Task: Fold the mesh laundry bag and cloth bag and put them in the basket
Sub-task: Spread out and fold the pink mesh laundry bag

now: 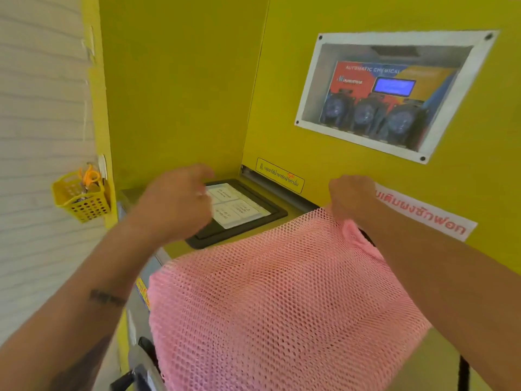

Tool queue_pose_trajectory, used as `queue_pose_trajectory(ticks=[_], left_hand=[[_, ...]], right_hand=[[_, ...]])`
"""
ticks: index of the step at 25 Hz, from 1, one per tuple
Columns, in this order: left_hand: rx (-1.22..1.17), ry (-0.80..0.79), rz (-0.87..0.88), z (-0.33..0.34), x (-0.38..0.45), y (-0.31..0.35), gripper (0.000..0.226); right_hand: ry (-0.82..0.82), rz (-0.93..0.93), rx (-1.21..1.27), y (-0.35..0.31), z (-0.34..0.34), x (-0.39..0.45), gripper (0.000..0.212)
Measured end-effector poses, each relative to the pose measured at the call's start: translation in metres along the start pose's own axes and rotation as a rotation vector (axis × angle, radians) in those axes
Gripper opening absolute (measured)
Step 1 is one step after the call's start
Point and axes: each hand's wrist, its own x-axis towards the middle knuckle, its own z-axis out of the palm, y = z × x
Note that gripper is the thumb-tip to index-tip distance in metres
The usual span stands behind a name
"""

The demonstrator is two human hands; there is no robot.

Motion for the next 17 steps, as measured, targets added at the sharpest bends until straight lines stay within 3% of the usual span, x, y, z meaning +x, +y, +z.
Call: queue_pose_trajectory(ticks=[1, 3, 6, 8, 11, 14, 17], left_hand=[[-0.053, 0.023, 0.126, 0.016, -0.007, 0.022, 0.041], [-0.042, -0.138, 0.352, 0.061, -0.027, 0.057, 0.044], [0.240, -0.470, 0.378, 0.125, -0.034, 0.058, 0.062], [0.326, -0.553, 0.318, 0.145, -0.026, 0.041, 0.071], [0.386, -0.571, 0.310, 0.155, -0.020, 0.031, 0.075], [0.404, -0.578, 0.325, 0.156, -0.023, 0.034, 0.075], [0.392, -0.556, 0.312, 0.157, -0.023, 0.034, 0.076]], right_hand=[[-0.001, 0.008, 0.015, 0.000, -0.003, 0.001, 0.020], [0.020, 0.019, 0.092, -0.002, -0.010, -0.002, 0.021], [0.036, -0.038, 0.399, -0.004, -0.019, -0.020, 0.022], [-0.065, -0.124, 0.588, -0.007, -0.011, -0.039, 0.028], [-0.127, -0.170, 0.377, -0.011, 0.024, -0.065, 0.036], [-0.071, 0.018, 0.197, 0.008, 0.052, -0.072, 0.028], [-0.034, 0.149, 0.239, 0.026, 0.057, -0.072, 0.022]])
